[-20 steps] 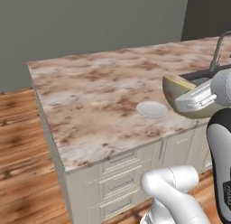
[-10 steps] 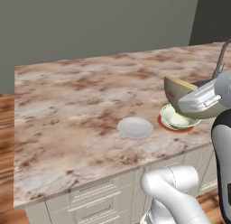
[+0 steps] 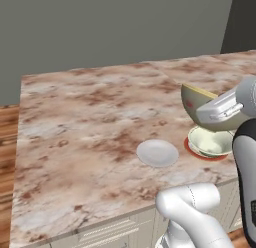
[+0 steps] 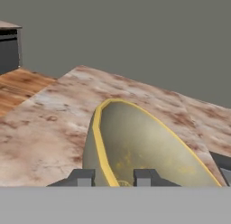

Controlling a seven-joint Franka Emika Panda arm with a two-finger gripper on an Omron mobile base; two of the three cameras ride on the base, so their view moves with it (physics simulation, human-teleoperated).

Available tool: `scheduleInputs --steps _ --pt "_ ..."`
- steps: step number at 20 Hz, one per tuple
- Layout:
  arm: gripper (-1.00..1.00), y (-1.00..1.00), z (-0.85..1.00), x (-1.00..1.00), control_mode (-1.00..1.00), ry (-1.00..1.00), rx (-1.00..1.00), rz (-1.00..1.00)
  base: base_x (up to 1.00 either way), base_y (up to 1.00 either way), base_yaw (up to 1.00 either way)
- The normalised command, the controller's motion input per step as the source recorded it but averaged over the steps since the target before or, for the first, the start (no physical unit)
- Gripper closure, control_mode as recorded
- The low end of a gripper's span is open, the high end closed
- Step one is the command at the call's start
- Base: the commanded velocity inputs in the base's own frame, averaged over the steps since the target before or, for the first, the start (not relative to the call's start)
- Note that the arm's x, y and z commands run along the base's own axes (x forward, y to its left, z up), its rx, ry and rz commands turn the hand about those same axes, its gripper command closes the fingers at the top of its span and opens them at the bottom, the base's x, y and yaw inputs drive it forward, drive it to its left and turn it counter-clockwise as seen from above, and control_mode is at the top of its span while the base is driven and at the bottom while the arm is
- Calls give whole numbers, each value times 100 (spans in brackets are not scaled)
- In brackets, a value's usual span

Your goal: Move the bowls from the cabinet to the plates on the dining table.

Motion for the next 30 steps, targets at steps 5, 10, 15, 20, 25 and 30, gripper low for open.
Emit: scheduleInputs --steps 5,10,15,20,25,30 --pt "100 0 0 0 100 0 0 0 0 3 0" --pt "100 0 0 0 100 0 0 0 0 11 0" --pt "100 21 0 0 -100 0 0 0 0 0 0" --pt "100 36 -14 0 -100 0 -4 0 0 0 0" --pt "100 5 -40 1 -100 0 -1 0 0 0 0" --pt "100 0 -19 0 -100 0 2 0 0 0 0"
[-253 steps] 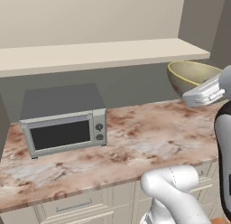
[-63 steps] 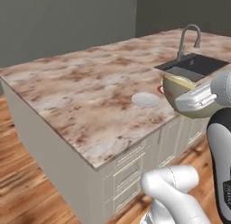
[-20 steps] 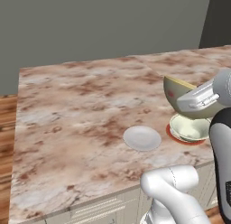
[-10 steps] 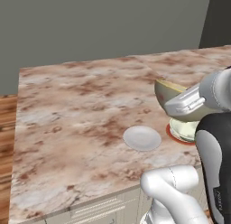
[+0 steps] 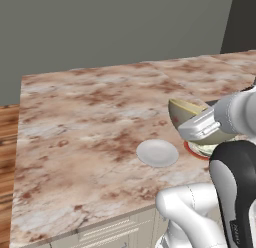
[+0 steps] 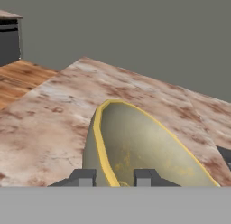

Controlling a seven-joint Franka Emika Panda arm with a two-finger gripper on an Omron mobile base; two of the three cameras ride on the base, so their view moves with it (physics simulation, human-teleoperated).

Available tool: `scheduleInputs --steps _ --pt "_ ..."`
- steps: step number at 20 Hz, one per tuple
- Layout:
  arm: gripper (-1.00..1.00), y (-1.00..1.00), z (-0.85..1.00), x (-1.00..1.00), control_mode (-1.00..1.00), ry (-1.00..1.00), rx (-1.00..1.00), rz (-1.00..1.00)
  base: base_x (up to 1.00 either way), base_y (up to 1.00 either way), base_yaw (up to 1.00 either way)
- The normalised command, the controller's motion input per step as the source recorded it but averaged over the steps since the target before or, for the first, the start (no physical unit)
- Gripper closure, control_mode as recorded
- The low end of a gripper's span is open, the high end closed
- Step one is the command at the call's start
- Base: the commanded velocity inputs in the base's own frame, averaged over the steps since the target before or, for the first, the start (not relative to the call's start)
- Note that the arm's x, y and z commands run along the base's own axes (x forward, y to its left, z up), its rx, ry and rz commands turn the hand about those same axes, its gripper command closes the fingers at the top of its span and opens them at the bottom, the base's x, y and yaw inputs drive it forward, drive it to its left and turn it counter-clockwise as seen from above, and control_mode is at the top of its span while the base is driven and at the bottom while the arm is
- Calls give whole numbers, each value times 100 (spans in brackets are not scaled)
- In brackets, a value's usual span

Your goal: Move the bowls from the cabinet to the plates on the dining table.

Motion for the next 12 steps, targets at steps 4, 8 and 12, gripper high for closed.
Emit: scheduleInputs --steps 4,8,12 --pt "100 0 -31 12 -100 0 0 1 0 0 0" --pt "100 0 -18 11 -100 0 0 0 0 0 0" --pt "100 0 -15 12 -100 0 -3 0 0 0 0"
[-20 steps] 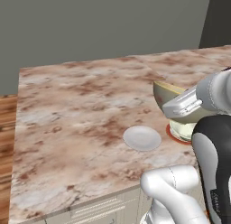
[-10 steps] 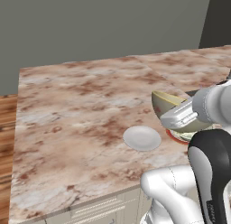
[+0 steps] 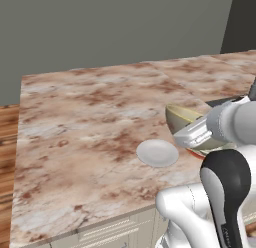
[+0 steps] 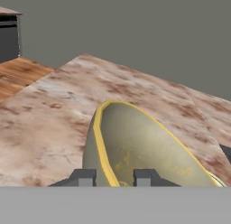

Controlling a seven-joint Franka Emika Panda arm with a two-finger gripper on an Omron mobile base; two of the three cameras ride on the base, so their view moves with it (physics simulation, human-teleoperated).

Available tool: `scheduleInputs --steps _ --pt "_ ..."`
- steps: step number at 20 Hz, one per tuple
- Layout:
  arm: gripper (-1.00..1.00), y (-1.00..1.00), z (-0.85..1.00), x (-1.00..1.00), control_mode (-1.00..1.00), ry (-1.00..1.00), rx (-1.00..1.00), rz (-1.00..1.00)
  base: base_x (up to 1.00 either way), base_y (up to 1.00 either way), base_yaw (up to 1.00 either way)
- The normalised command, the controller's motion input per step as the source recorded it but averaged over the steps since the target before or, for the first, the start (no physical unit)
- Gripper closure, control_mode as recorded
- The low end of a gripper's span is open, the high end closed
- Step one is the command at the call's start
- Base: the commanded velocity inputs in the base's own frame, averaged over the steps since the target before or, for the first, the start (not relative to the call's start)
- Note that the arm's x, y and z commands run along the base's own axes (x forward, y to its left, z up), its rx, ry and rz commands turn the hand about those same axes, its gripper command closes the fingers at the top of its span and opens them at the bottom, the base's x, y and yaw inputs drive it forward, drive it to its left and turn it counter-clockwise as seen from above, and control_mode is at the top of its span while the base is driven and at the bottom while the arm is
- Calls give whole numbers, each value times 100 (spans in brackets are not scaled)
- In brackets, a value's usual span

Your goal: Move the bowls from the cabinet to the plates on the dining table.

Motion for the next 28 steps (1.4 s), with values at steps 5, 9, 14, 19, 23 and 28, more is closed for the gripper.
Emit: scheduleInputs --steps 5,9,14,19,23,28 --pt "100 0 -24 6 -100 0 -11 0 0 0 0" --pt "100 0 -21 13 -100 0 -7 2 0 0 0" --pt "100 0 -30 40 -100 0 5 10 0 0 0" --pt "100 0 -36 26 -100 0 9 11 0 0 0" --pt "100 0 -46 9 -100 0 1 8 0 0 0" --pt "100 0 -23 1 -100 -1 0 5 0 0 0"
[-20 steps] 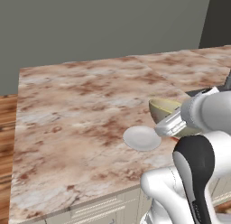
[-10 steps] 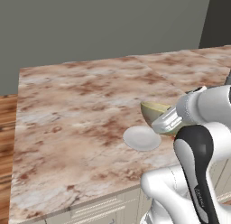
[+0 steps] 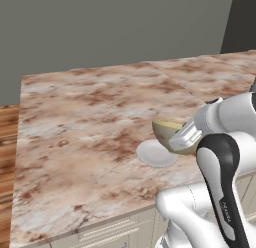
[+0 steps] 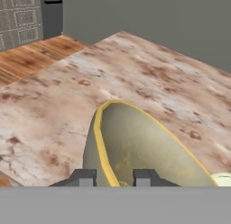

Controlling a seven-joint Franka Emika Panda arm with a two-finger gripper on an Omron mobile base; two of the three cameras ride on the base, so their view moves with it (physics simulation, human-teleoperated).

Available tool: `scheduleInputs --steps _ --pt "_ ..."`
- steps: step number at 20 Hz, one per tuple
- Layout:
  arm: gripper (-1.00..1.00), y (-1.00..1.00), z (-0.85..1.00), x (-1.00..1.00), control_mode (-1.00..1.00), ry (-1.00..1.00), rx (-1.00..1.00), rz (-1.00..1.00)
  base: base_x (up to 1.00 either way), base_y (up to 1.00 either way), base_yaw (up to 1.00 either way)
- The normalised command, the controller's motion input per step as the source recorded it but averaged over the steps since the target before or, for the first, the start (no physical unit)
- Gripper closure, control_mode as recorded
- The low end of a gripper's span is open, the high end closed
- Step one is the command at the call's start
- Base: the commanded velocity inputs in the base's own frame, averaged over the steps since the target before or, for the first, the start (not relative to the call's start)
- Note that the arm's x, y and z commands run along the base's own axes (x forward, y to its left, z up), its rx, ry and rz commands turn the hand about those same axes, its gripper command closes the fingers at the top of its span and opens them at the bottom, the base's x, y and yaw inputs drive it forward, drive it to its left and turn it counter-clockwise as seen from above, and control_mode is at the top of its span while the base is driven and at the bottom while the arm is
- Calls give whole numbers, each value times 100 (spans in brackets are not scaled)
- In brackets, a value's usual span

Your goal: Move the bowls from the cabinet to the plates on the dining table.

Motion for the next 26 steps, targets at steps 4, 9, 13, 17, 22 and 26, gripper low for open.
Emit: scheduleInputs --steps 4,9,13,17,22,26 --pt "100 0 -28 18 -100 -6 0 6 0 0 0" --pt "100 0 -46 27 -100 -7 -1 5 0 0 0" --pt "100 0 -54 19 -100 -4 -3 2 0 0 0" --pt "100 -3 -42 6 -100 -7 -2 0 0 0 0" --pt "100 0 -23 1 -100 -15 -1 1 0 0 0" --pt "100 0 -43 0 -100 -17 0 2 0 0 0"
